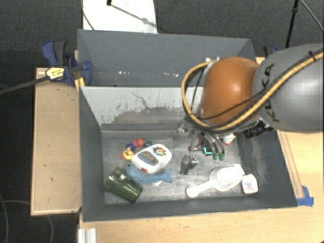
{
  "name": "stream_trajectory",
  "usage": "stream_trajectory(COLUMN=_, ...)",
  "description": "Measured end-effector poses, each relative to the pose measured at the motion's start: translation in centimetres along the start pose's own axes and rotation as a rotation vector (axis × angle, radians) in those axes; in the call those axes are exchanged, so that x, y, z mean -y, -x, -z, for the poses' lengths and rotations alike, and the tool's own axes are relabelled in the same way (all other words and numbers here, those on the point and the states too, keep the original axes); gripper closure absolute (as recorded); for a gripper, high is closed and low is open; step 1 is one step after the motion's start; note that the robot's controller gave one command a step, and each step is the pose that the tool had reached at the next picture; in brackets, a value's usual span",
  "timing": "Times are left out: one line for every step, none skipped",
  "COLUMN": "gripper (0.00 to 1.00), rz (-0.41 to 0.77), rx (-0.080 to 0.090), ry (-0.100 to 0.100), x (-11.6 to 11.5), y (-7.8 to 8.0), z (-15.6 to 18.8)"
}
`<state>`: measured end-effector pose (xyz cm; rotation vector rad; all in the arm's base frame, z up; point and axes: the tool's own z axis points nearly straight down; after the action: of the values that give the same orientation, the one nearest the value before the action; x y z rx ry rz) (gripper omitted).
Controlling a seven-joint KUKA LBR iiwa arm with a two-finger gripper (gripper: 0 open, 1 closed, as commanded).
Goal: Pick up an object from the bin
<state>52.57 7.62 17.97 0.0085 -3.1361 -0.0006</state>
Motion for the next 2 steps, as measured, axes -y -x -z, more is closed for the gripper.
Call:
stream_trajectory(gripper=0.0, rz=-0.002, rx=0.008, ry=0.001, x=0.0, y=0.2, z=0.4)
stream_trajectory(gripper=0.0, rz=0.027, rx=0.013, ry=0.001, x=-3.9, y=1.9, z=-6.3)
